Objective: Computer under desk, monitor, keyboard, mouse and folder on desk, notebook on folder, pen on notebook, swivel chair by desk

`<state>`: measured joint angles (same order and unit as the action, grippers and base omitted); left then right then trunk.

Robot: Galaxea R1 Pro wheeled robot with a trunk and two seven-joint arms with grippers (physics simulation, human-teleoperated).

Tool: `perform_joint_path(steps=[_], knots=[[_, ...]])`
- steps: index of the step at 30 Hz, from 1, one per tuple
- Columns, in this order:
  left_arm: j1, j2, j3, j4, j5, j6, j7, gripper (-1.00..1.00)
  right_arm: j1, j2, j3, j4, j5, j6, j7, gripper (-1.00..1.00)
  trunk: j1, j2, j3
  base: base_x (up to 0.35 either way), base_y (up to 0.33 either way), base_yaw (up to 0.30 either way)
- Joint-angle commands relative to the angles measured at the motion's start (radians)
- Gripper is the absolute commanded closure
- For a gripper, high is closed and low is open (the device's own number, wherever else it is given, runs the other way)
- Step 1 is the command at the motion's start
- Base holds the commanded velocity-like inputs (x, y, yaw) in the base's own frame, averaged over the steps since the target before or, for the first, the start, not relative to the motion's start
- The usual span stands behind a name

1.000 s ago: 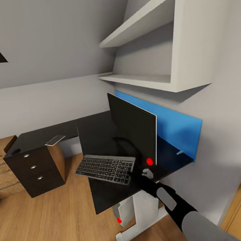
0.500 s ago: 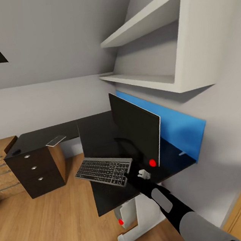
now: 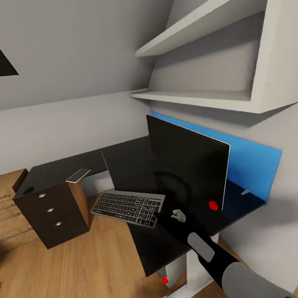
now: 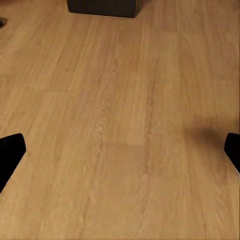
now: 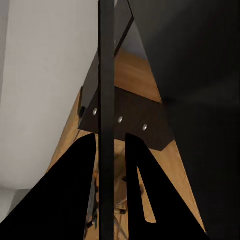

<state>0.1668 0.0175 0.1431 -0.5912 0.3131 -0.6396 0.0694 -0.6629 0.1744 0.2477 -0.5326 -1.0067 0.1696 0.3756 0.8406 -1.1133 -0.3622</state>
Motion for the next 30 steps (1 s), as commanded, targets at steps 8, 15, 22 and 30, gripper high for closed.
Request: perform_joint_path(steps=[8, 15, 22, 30], knots=[[0.0, 0.124, 0.003, -0.069, 0.282, 0.386, -0.12, -1.0, -0.001, 0.0, -0.001, 0.002, -0.013, -0.024, 0.002, 1.0, 0.0, -0.001, -0.001, 0.076, 0.322, -0.085], [0.0, 0.147, 0.005, -0.08, 0.336, 0.45, -0.168, -1.0, -0.001, 0.0, 0.0, 0.01, -0.015, -0.041, 0.002, 1.0, 0.0, -0.001, -0.001, 0.006, 0.332, -0.245], [0.0, 0.149, 0.006, -0.081, 0.338, 0.452, -0.17, -1.0, 0.0, 0.0, 0.001, 0.022, -0.015, -0.094, 0.002, 1.0, 0.0, -0.001, -0.001, 0.0, 0.333, -0.224], [0.0, 0.144, 0.006, -0.081, 0.336, 0.449, -0.165, -1.0, 0.001, 0.0, -0.001, 0.026, -0.059, -0.1, 0.003, 1.0, 0.0, -0.001, -0.001, -0.026, 0.278, -0.028]])
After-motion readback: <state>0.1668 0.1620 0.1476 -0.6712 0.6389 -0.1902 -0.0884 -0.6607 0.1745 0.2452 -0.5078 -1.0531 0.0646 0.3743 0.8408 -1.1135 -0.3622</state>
